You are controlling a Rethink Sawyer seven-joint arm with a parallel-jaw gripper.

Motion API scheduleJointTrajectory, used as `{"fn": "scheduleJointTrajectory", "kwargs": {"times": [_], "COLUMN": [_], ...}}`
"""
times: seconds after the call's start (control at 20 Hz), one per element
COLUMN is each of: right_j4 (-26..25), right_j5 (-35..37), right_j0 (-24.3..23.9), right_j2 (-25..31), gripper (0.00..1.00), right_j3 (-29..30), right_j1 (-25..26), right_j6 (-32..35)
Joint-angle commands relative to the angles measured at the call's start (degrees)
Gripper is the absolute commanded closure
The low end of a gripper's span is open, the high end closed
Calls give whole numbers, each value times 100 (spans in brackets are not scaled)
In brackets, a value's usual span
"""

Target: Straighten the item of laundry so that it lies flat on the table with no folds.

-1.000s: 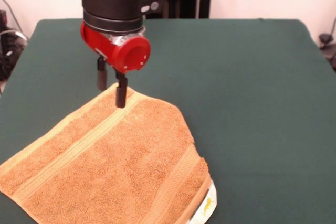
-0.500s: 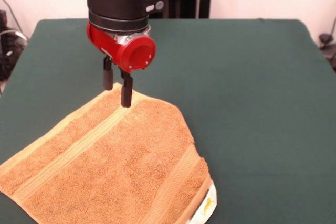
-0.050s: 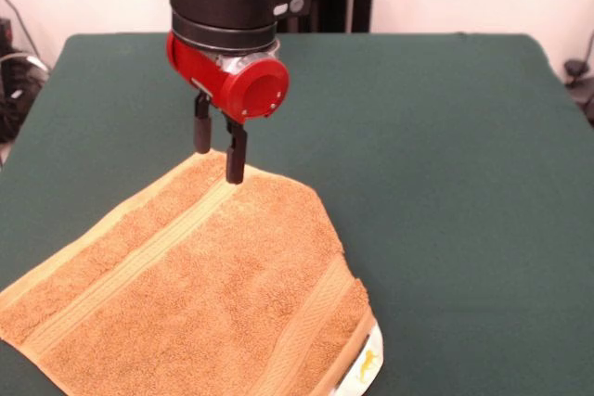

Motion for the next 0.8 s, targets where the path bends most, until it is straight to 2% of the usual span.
{"fn": "scheduleJointTrajectory", "kwargs": {"times": [0.05, 0.3, 0.8], "right_j4": [399, 617, 851], "right_j5": [-134, -180, -332], "right_j0": [385, 598, 722], "right_j2": [110, -35, -85], "gripper": [0, 0, 0], "right_j3": [905, 991, 1082], "right_j1": [214, 237, 287], "right_j6": [1985, 2154, 2268]}}
